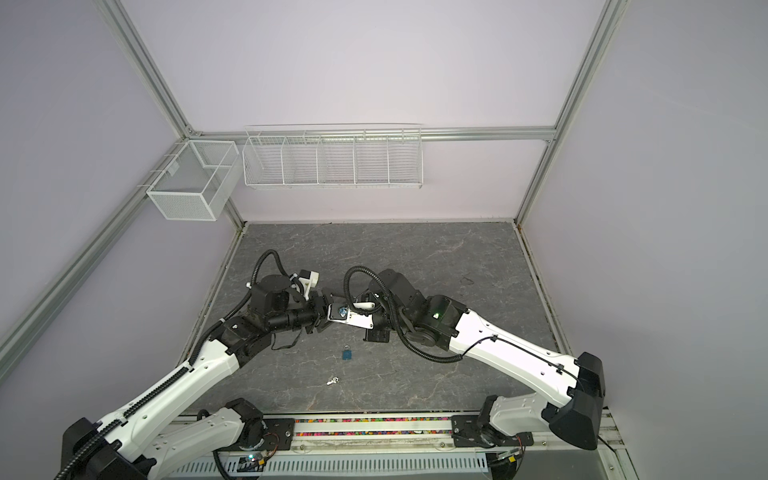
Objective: Unlock with the key
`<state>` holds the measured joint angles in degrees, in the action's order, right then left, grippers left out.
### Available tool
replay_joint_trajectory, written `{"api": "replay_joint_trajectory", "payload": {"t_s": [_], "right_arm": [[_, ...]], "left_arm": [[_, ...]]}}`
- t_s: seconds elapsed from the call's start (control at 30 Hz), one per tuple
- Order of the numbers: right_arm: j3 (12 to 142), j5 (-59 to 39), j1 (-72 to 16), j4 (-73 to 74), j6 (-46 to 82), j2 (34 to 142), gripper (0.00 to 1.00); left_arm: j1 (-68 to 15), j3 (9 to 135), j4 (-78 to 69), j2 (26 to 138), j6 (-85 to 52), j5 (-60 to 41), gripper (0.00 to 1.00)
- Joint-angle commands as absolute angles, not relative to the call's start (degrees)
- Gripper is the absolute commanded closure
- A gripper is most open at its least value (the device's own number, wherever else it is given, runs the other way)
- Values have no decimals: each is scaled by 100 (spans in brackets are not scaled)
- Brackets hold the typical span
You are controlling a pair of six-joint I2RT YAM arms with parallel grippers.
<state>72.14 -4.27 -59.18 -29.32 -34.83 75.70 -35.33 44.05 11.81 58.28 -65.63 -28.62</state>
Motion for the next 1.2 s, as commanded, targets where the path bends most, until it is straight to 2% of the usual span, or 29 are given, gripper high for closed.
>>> {"api": "replay_joint_trajectory", "payload": {"t_s": [0.0,0.37,0.47,0.6,0.97,1.07,1.17], "right_arm": [[7414,-447,-5977,-3073,-3821,7688,94],[7663,-387,-6069,-3279,-4107,7932,94],[7671,-351,-6073,-3275,-4182,7974,94],[7732,-288,-6076,-3289,-4244,8034,94],[7983,-143,-6132,-3477,-4462,8183,94],[8022,-153,-6139,-3497,-4490,8192,94],[8059,-105,-6149,-3555,-4527,8233,94]], "left_arm": [[-3637,4613,763,5920,-6964,-2929,31],[-3665,4679,464,6130,-7181,-3172,55],[-3665,4654,410,6102,-7248,-3214,65],[-3666,4627,475,6027,-7242,-3266,71],[-3665,4694,1091,5957,-6754,-3384,71],[-3665,4714,1191,5968,-6712,-3389,76],[-3665,4717,1079,5959,-6770,-3480,76]]}}
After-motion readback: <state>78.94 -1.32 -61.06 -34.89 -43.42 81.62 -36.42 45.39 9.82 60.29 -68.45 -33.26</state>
